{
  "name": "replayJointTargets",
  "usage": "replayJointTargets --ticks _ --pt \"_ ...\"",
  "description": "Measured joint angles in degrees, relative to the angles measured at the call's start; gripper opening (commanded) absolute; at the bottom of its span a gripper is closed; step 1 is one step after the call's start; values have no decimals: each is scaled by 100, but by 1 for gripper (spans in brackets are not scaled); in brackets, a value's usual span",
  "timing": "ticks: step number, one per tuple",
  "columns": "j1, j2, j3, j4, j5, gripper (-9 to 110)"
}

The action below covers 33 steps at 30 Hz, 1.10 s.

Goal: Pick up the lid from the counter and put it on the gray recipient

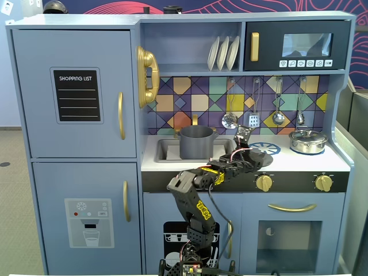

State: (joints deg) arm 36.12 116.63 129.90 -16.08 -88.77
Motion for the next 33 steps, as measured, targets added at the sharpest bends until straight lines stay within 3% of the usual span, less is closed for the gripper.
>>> replayJointTargets --ticks 10,17,29,33 --pt "0 -1063 -712 -176 -18 27" --pt "-35 -1477 -940 -483 -44 0" --pt "-255 -1345 -932 -571 -35 0" --pt "-369 -932 -1081 -123 -35 0"
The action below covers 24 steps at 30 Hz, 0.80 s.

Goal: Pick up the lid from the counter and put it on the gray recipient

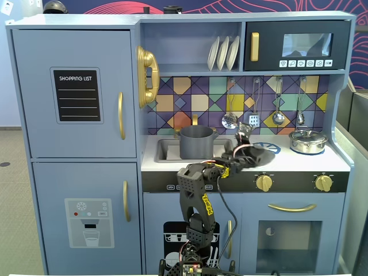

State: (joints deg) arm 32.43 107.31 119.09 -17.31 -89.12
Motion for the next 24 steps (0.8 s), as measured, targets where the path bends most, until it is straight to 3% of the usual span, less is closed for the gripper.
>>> replayJointTargets --ticks 7,13,24 --pt "-176 879 -940 1151 132 0" --pt "-958 1503 -1494 2057 387 0" --pt "-2452 1696 -1266 2347 264 0"
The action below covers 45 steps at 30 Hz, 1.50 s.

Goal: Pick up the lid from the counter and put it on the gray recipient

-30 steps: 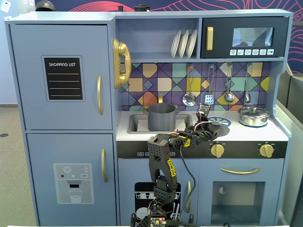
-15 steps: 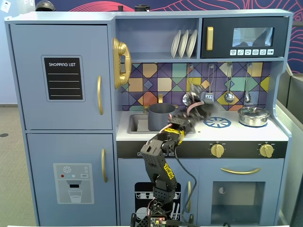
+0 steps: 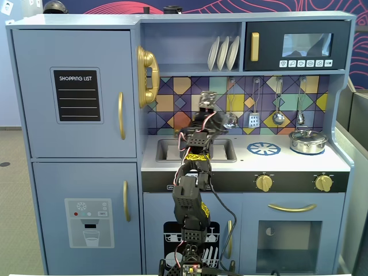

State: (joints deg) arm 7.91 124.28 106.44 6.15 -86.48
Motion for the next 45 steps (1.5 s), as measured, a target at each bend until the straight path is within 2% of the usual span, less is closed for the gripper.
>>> replayJointTargets --ticks 18,36,37,42,45 --pt "-606 -308 650 -589 -325 0" --pt "-580 -299 1160 -1143 -527 0" --pt "-580 -299 1160 -1151 -527 1" --pt "-519 -290 1195 -1160 -448 38" --pt "-352 -105 1195 -853 -413 43"
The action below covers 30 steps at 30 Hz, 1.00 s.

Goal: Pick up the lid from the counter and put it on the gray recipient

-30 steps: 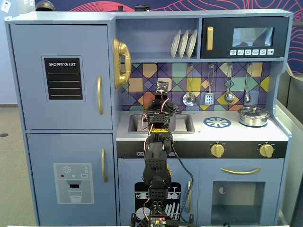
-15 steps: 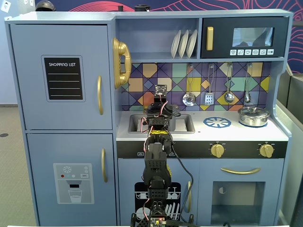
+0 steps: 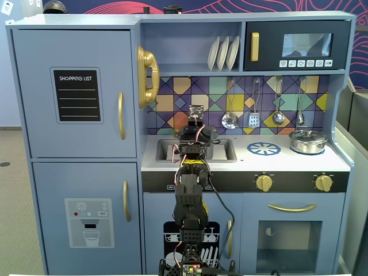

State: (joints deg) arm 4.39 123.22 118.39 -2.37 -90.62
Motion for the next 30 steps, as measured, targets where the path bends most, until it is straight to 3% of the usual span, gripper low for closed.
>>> replayJointTargets --ticks 4,9,14,17,23,30 --pt "149 545 9 686 114 41" --pt "0 1925 -114 2725 193 32" --pt "-88 4008 334 5150 255 0" --pt "-105 5089 1081 6003 369 0" --pt "-176 5669 3032 6205 659 0" --pt "-237 5186 5194 4983 633 0"
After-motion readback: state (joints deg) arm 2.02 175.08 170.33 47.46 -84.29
